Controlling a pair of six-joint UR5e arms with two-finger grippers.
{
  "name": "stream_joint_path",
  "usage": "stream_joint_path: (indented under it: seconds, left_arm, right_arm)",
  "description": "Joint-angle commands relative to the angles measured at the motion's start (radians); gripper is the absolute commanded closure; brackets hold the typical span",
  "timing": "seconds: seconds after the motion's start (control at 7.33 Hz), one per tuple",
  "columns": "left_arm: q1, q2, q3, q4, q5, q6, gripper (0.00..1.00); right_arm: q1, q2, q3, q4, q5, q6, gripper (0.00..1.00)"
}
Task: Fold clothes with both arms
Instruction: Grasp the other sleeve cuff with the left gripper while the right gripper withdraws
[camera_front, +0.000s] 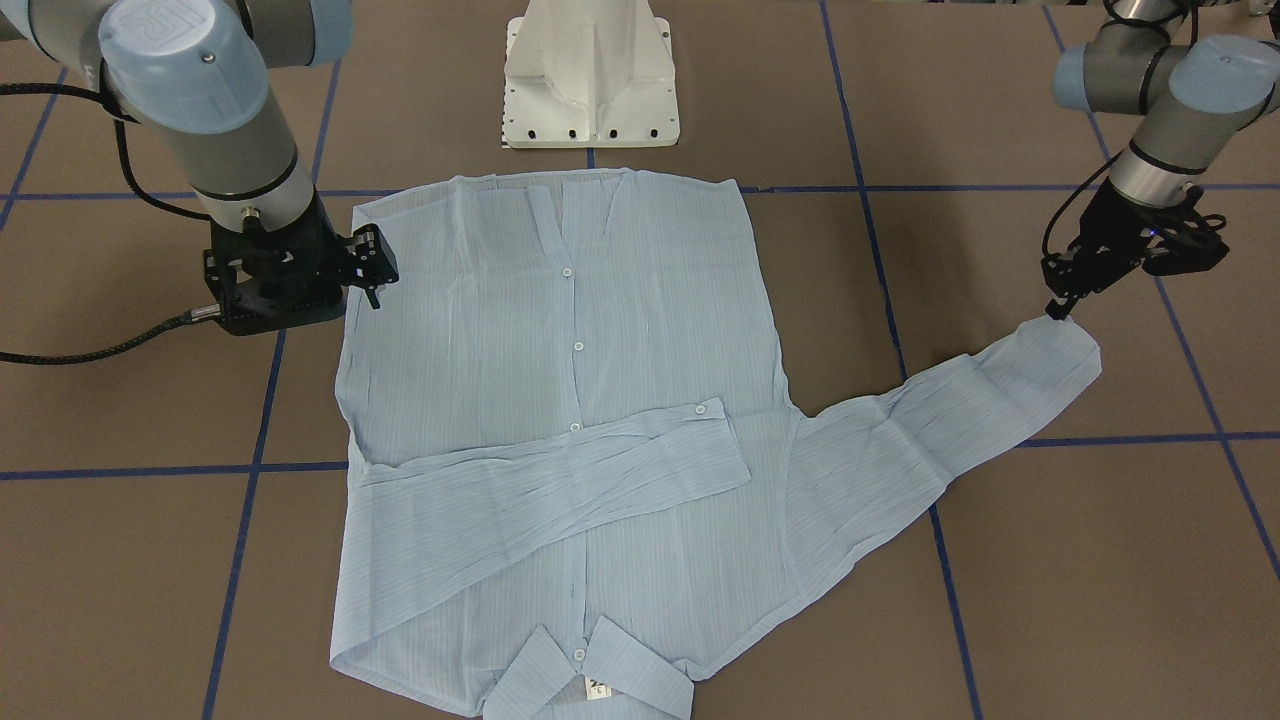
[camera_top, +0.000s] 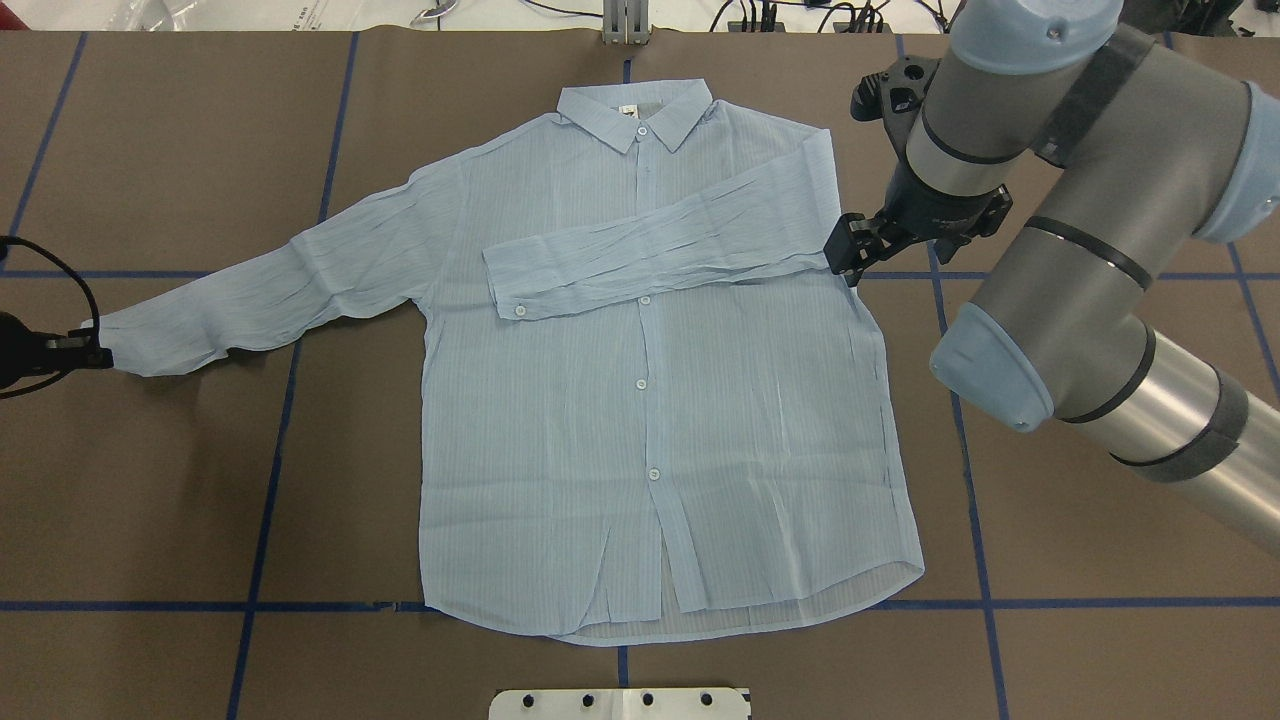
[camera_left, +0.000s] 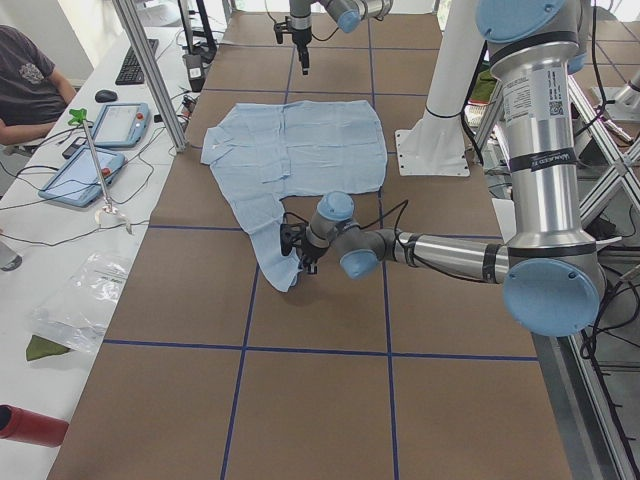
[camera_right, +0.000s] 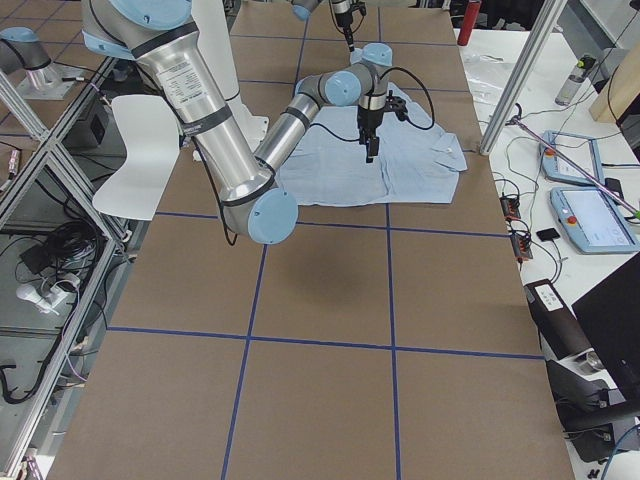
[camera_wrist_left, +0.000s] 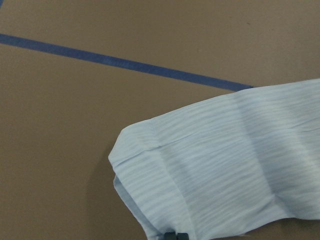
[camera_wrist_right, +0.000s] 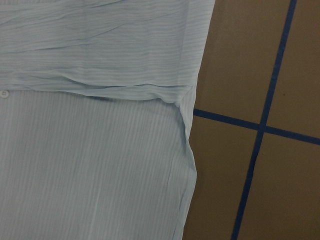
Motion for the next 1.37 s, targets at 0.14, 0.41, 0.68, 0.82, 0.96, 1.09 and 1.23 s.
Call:
stream_joint_path:
  seconds: [0.14, 0.41, 0.68, 0.82, 0.96, 1.09, 1.23]
  left_arm:
    - [-0.044, -0.300, -0.176, 0.491, 0.004, -0.003, 1.00]
    - [-0.053, -0.572, -0.144, 0.697, 0.004, -0.013, 1.00]
    - [-0.050, -0.756, -0.072, 0.709, 0.004, -0.083, 1.00]
    - [-0.047, -0.862, 0.004, 0.704, 0.002, -0.124, 1.00]
    - [-0.047, -0.992, 0.114, 0.701, -0.002, -0.210, 1.00]
    - [-0.035, -1.112, 0.219, 0.695, -0.004, -0.309, 1.00]
    - [0.003, -1.204, 0.312, 0.672, -0.004, -0.398, 1.00]
  right_arm:
    - [0.021, -0.094, 0.076, -0.005, 0.004, -0.030, 0.00]
    - [0.031, -0.176, 0.139, -0.002, 0.004, -0.062, 0.00]
    - [0.042, -0.232, 0.174, 0.002, 0.002, -0.096, 0.00]
    - [0.048, -0.243, 0.176, 0.002, 0.002, -0.099, 0.00]
    - [0.054, -0.244, 0.173, 0.002, 0.002, -0.110, 0.00]
    - [0.059, -0.246, 0.170, 0.002, 0.001, -0.112, 0.00]
    - [0.057, -0.244, 0.167, 0.002, -0.002, -0.112, 0.00]
